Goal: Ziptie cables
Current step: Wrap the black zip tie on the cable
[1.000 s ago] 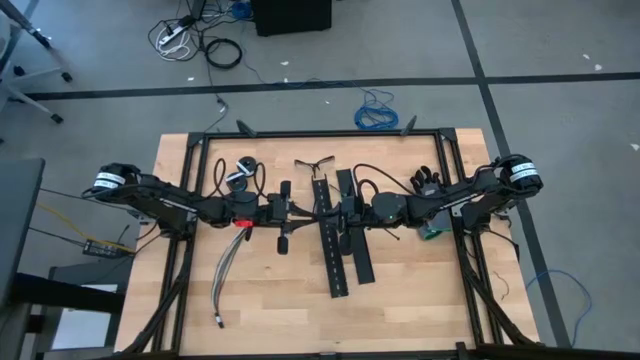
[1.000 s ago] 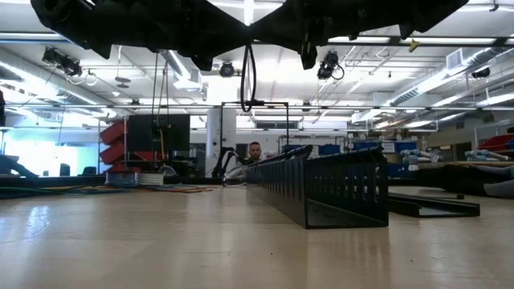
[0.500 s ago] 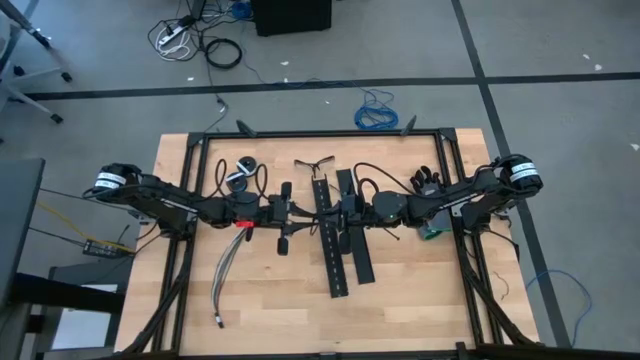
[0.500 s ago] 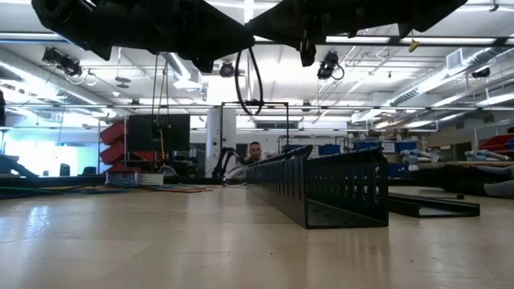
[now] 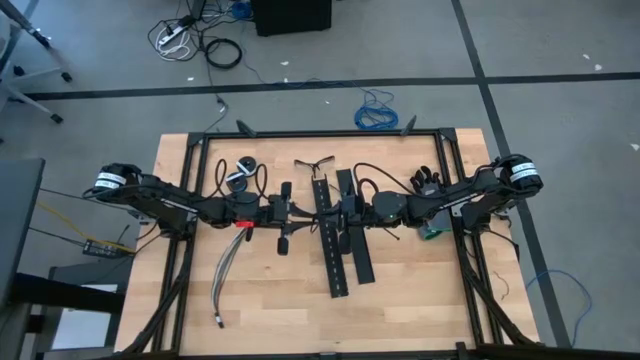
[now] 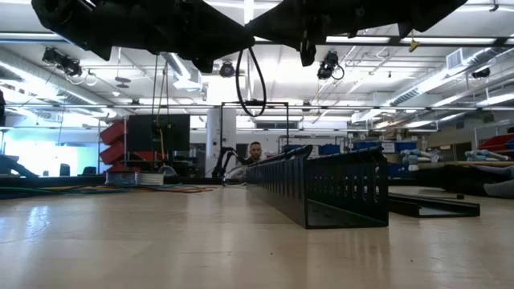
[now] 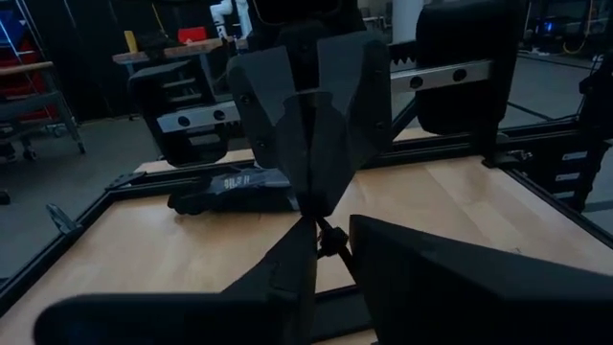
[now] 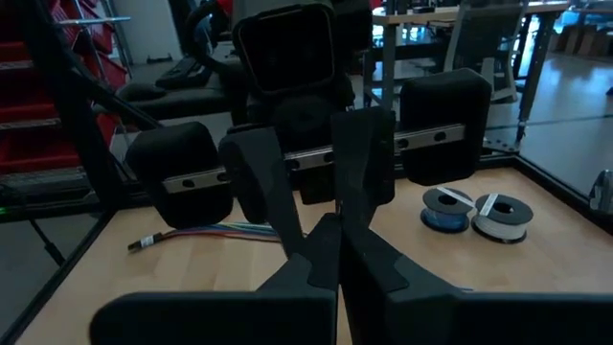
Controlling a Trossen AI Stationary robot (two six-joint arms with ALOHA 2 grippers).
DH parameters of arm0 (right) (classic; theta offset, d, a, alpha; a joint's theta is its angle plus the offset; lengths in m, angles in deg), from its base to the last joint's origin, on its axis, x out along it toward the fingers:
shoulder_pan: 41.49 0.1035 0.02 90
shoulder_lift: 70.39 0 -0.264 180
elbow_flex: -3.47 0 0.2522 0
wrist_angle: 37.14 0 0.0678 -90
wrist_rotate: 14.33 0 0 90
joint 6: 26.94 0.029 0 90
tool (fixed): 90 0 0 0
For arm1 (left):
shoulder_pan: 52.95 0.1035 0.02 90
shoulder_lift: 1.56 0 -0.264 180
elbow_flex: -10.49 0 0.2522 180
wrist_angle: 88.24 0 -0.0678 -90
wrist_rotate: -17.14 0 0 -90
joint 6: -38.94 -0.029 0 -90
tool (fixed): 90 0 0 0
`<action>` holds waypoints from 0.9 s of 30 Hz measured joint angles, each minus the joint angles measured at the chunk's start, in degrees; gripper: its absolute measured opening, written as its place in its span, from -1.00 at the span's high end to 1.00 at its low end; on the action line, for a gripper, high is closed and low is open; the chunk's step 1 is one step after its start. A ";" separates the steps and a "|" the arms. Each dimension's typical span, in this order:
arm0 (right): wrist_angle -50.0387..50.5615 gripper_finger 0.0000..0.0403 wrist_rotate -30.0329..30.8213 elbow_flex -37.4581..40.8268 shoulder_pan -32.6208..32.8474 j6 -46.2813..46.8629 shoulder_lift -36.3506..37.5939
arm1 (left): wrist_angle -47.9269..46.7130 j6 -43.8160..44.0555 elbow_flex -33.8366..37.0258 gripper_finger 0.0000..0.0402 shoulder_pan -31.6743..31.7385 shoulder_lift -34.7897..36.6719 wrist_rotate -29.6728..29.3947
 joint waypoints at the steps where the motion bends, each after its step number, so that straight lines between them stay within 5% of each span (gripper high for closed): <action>1: 0.02 1.00 -0.02 0.00 0.00 -0.49 0.00 | 0.02 0.00 0.00 0.75 0.00 0.00 0.00; 27: -3.50 1.00 0.53 0.02 0.04 -2.77 0.00 | 0.51 0.00 -0.11 0.84 0.00 0.15 -0.06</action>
